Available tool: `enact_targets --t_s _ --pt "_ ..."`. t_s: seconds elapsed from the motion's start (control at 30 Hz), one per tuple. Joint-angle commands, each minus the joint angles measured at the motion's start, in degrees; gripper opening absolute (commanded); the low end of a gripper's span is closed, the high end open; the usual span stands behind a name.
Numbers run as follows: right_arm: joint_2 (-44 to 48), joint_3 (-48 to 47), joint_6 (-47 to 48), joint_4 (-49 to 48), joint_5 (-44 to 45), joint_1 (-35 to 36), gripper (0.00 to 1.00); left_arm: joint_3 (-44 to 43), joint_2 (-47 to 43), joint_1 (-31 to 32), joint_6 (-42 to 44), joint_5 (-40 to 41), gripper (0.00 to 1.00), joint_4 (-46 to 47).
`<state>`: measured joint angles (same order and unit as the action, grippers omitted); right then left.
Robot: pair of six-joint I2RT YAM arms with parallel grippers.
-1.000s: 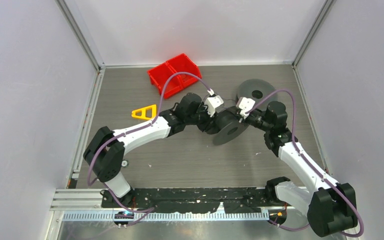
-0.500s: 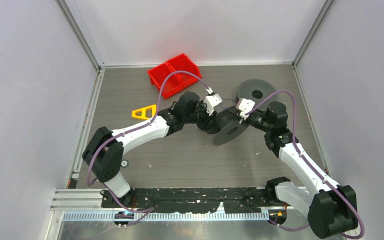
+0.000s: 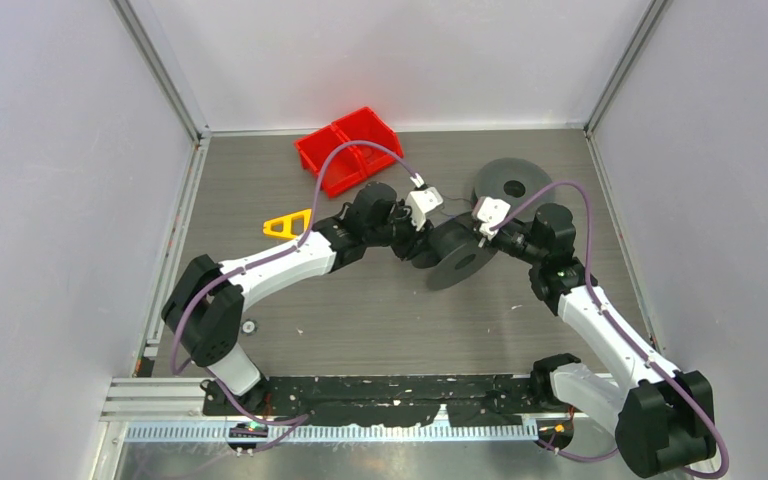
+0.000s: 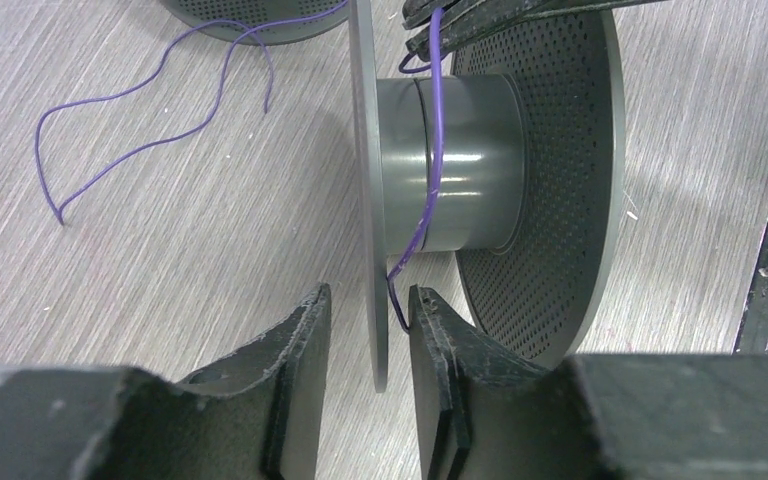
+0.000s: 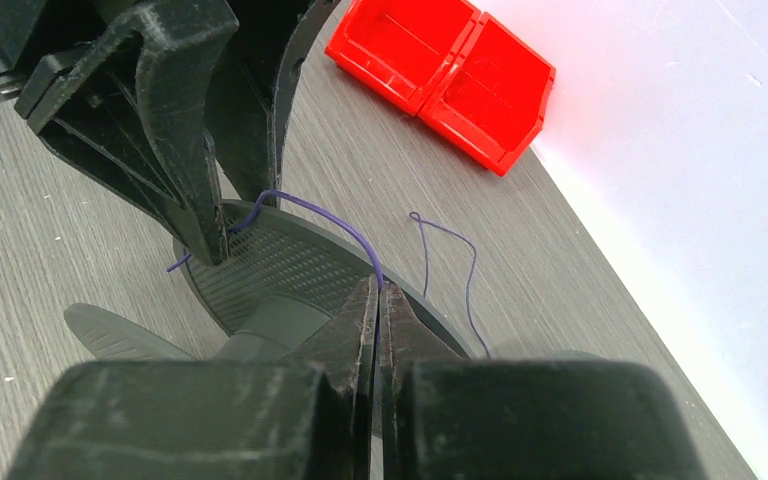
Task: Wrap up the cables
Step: Wrap the cable around the cable reel.
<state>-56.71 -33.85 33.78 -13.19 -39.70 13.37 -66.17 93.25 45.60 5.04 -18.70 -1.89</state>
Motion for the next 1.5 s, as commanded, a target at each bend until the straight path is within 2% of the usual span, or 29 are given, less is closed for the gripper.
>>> enact_targets --t_s 0.0,0.13,0.8,0.9,1.0,1.07,1.13,1.27,1.33,1.47 --pt "1.42 0.13 0.43 -1.0 -0.18 -0.12 0.05 -0.46 -0.78 -0.51 1.0 -0.61 0.34 2.91" --pt "1.43 0.05 0.37 -1.0 -0.17 -0.1 0.05 -1.08 0.13 -0.52 0.91 -0.51 0.28 2.88" --pt "1.3 0.31 0.13 -1.21 -0.57 -0.09 0.06 -3.83 3.5 -0.51 -0.15 -0.77 0.25 2.51" --pt "1.17 0.39 0.15 -1.23 -0.25 -0.09 0.05 -4.23 4.06 -0.52 -0.41 -0.8 0.17 2.34" --pt "1.14 0.29 0.04 -1.03 0.25 -0.09 0.06 -4.32 4.23 -0.49 -1.13 -0.99 0.01 2.46" --pt "1.39 -0.09 -0.83 -0.97 0.82 -0.09 0.1 -4.17 4.16 -0.51 -2.29 -0.62 0.0 2.58" --pt "2.17 -1.49 -3.91 -0.28 2.69 0.04 0.2 -4.51 3.01 -0.64 -4.05 1.01 0.0 0.89" --pt "4.72 -5.28 -13.54 0.43 4.98 0.08 0.54 -1.78 -2.16 -1.94 -9.4 4.14 0.0 -0.13" --pt "6.26 -6.31 -16.96 -0.27 4.21 0.08 0.61 -0.25 -5.51 -2.7 -10.97 5.3 0.0 -1.31" --pt "9.66 -7.04 -22.16 -1.05 3.21 0.08 0.66 1.05 -11.96 -3.4 -11.26 10.05 0.0 -9.83"
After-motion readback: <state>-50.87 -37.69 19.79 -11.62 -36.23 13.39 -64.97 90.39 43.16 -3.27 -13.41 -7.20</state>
